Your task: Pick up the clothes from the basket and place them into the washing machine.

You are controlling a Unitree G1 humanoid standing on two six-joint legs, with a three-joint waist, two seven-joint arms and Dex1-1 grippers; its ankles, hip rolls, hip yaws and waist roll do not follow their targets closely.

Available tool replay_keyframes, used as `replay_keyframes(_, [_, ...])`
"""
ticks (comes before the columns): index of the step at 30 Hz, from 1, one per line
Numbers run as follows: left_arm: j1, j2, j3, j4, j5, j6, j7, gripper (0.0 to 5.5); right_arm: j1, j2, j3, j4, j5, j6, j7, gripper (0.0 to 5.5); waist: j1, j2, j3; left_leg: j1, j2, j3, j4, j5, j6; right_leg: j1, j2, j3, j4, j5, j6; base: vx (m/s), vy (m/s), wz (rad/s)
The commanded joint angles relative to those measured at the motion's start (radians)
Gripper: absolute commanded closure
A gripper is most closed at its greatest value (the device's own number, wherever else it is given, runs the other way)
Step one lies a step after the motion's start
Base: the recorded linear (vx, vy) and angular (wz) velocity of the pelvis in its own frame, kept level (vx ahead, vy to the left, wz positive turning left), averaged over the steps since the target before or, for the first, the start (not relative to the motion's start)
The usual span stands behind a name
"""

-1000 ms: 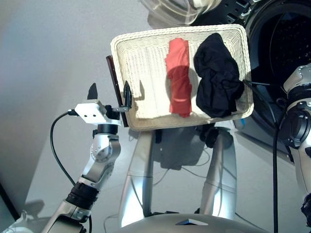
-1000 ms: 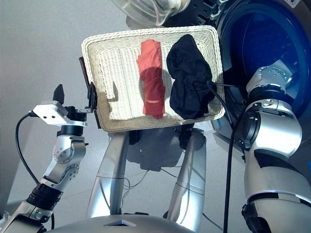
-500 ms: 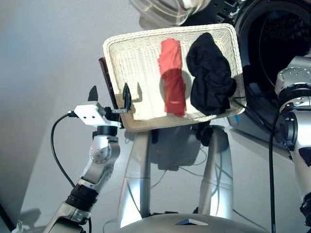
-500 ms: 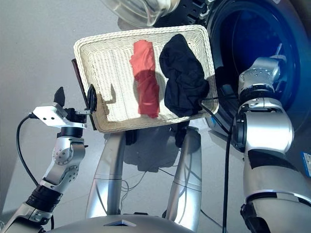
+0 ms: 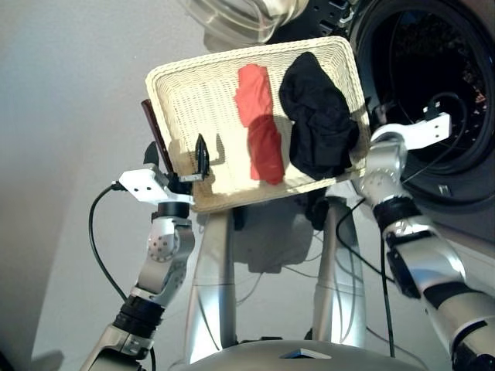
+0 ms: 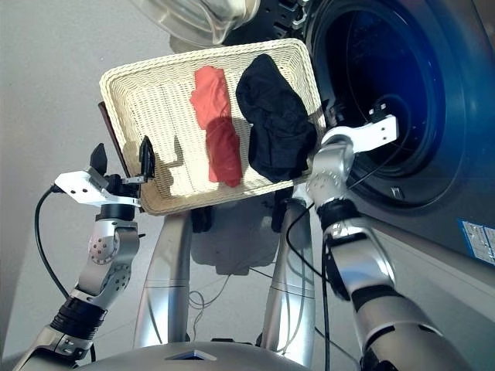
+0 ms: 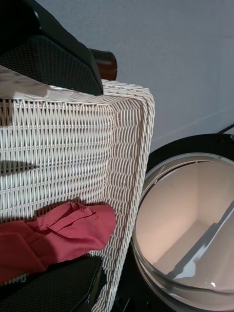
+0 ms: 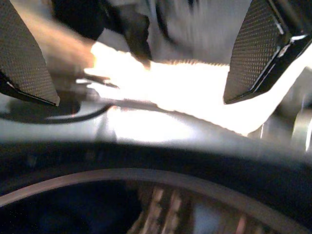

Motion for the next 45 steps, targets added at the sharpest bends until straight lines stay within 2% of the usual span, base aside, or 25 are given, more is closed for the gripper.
replay_keyframes(1, [0.009,-0.033,0.040,-0.054,0.076,-0.059,0.001,0.00,0.041,-0.035,0.033,-0.129,-0.132,-0.014,0.045,0.00,0.014,0.007,-0.003,-0.028,0.000,-0.003,-0.044,0.036,0.043,0.043,-0.012,0.015,-0.005,-0.019,-0.047,0.000,0.000,0.000])
replay_keyframes(4, [0.010,-0.027,0.042,-0.051,0.099,-0.064,0.013,0.00,0.095,-0.042,0.058,-0.198,-0.219,-0.009,0.047,0.00,0.008,0.006,-0.001,-0.026,0.001,-0.002,-0.048,0.037,0.044,0.045,-0.010,0.014,-0.008,-0.018,-0.045,0.000,0.000,0.000])
replay_keyframes(6, [0.005,-0.024,0.038,-0.048,0.117,-0.067,0.031,0.00,0.124,-0.033,0.054,-0.239,-0.219,-0.015,0.054,0.00,0.004,0.004,0.000,-0.024,0.001,-0.001,-0.052,0.037,0.044,0.049,-0.011,0.013,-0.014,-0.016,-0.044,0.000,0.000,0.000])
replay_keyframes(8, [-0.001,-0.016,0.042,-0.044,0.150,-0.067,0.047,0.00,0.164,-0.053,0.065,-0.306,-0.313,-0.008,0.034,0.00,-0.004,0.002,0.001,-0.022,0.003,0.001,-0.057,0.037,0.044,0.051,-0.009,0.011,-0.020,-0.014,-0.043,0.000,0.000,0.000])
replay_keyframes(11, [-0.009,-0.010,0.033,-0.040,0.180,-0.060,0.064,0.00,0.207,-0.043,0.063,-0.343,-0.290,-0.017,0.059,0.00,-0.011,0.000,0.002,-0.021,0.004,0.001,-0.060,0.037,0.045,0.052,-0.009,0.010,-0.025,-0.013,-0.041,0.000,0.000,0.000])
replay_keyframes(12, [-0.020,0.007,0.034,-0.037,0.235,-0.048,0.087,0.00,0.250,-0.070,0.058,-0.392,-0.369,-0.010,0.050,0.00,-0.021,-0.002,0.002,-0.021,0.006,0.001,-0.063,0.037,0.045,0.053,-0.007,0.010,-0.029,-0.013,-0.040,0.000,0.000,0.000])
replay_keyframes(14, [-0.041,0.029,0.023,-0.053,0.298,-0.033,0.102,0.00,0.293,-0.074,0.039,-0.408,-0.373,-0.012,0.068,0.00,-0.031,-0.003,0.000,-0.022,0.007,0.000,-0.066,0.038,0.045,0.055,-0.006,0.009,-0.033,-0.012,-0.039,0.000,0.000,0.000])
replay_keyframes(15, [-0.051,0.047,0.027,-0.061,0.346,-0.022,0.113,0.00,0.314,-0.093,0.030,-0.427,-0.434,-0.007,0.051,0.00,-0.037,-0.003,-0.002,-0.023,0.009,0.000,-0.065,0.037,0.045,0.055,-0.006,0.008,-0.034,-0.012,-0.038,0.000,0.000,0.000])
replay_keyframes(17, [-0.083,0.074,0.011,-0.088,0.405,-0.015,0.121,0.00,0.355,-0.093,0.012,-0.443,-0.385,-0.009,0.093,0.00,-0.048,-0.004,-0.007,-0.023,0.008,0.000,-0.069,0.037,0.044,0.054,-0.004,0.007,-0.038,-0.012,-0.039,0.000,0.000,0.000])
replay_keyframes(19, [-0.107,0.111,-0.002,-0.118,0.449,0.005,0.094,0.00,0.389,-0.096,-0.002,-0.445,-0.371,0.002,0.113,0.00,-0.059,-0.005,-0.009,-0.024,0.010,0.000,-0.068,0.037,0.044,0.054,-0.001,0.007,-0.040,-0.011,-0.039,0.000,0.000,0.000])
replay_keyframes(20, [-0.116,0.129,-0.011,-0.124,0.474,0.030,0.081,0.00,0.407,-0.105,-0.008,-0.456,-0.377,0.011,0.120,0.00,-0.064,-0.007,-0.010,-0.024,0.012,0.000,-0.067,0.036,0.044,0.055,0.000,0.006,-0.041,-0.009,-0.039,0.000,0.000,0.000])
replay_keyframes(22, [-0.142,0.151,-0.029,-0.104,0.525,0.105,0.041,0.00,0.418,-0.112,-0.024,-0.434,-0.407,0.037,0.111,0.00,-0.073,-0.007,-0.012,-0.023,0.013,-0.001,-0.071,0.037,0.043,0.056,0.003,0.005,-0.046,-0.005,-0.039,0.000,0.000,0.000])
replay_keyframes(24, [-0.175,0.158,-0.036,-0.105,0.547,0.119,0.014,0.00,0.422,-0.107,-0.046,-0.441,-0.400,0.050,0.120,0.00,-0.081,-0.009,-0.014,-0.023,0.015,-0.002,-0.072,0.038,0.042,0.056,0.006,0.006,-0.050,-0.003,-0.039,0.000,0.000,0.000])
replay_keyframes(28, [-0.273,0.120,-0.084,-0.052,0.527,0.138,-0.014,0.00,0.427,-0.098,-0.074,-0.430,-0.386,0.068,0.134,0.00,-0.097,-0.015,-0.020,-0.027,0.020,-0.002,-0.074,0.039,0.043,0.053,0.011,0.007,-0.059,0.003,-0.040,0.000,0.000,0.000])
replay_keyframes(32, [-0.358,0.050,-0.145,0.059,0.411,0.161,-0.050,0.00,0.433,-0.100,-0.085,-0.421,-0.402,0.093,0.131,0.00,-0.112,-0.019,-0.023,-0.030,0.023,-0.005,-0.076,0.044,0.044,0.050,0.014,0.006,-0.063,0.008,-0.041,0.000,0.000,0.000])
replay_keyframes(39, [-0.463,-0.025,-0.203,0.315,0.353,0.232,-0.039,0.00,0.429,-0.073,-0.073,-0.427,-0.394,0.120,0.129,0.00,-0.133,-0.028,-0.024,-0.028,0.030,0.000,-0.082,0.045,0.044,0.051,0.016,0.007,-0.074,0.013,-0.042,0.000,0.000,0.000])
replay_keyframes(42, [-0.487,-0.066,-0.225,0.409,0.242,0.230,-0.050,0.00,0.421,-0.066,-0.058,-0.429,-0.401,0.128,0.125,0.00,-0.141,-0.029,-0.021,-0.030,0.034,0.003,-0.079,0.046,0.046,0.048,0.018,0.008,-0.074,0.015,-0.043,0.000,0.000,0.000])
replay_keyframes(45, [-0.521,-0.101,-0.251,0.509,0.182,0.221,-0.035,0.00,0.417,-0.062,-0.040,-0.432,-0.406,0.130,0.118,0.00,-0.151,-0.034,-0.022,-0.028,0.037,0.006,-0.080,0.046,0.045,0.048,0.020,0.010,-0.077,0.018,-0.043,0.000,0.000,0.000])
